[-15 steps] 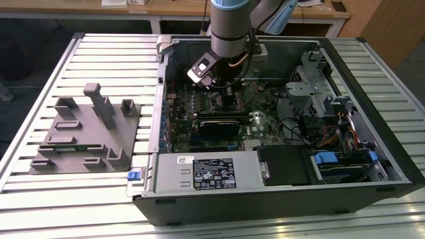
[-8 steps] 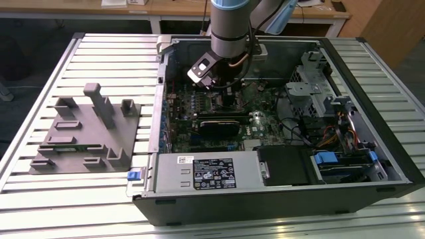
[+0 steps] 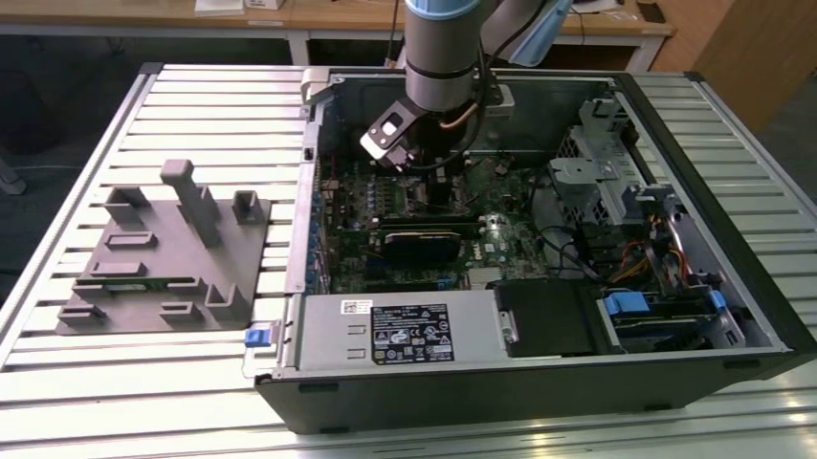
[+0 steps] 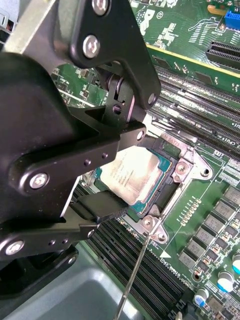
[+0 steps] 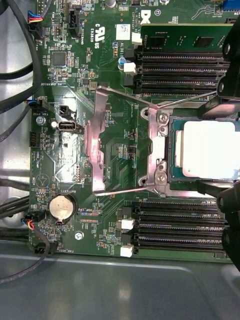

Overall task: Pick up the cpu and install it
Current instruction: 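Place the cpu into insertion slot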

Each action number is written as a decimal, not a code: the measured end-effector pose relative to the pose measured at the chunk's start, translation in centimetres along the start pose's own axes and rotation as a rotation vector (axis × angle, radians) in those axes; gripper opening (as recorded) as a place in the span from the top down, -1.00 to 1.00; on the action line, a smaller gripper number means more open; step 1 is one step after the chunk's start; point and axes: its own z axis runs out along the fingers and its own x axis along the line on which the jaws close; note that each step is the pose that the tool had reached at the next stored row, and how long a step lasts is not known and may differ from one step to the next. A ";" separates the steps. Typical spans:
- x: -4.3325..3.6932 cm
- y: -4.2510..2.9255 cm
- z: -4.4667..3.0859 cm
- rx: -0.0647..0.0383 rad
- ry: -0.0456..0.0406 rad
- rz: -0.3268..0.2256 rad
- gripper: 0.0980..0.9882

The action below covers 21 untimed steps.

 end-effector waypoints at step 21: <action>0.05 0.14 -2.34 0.004 0.0001 0.000 0.54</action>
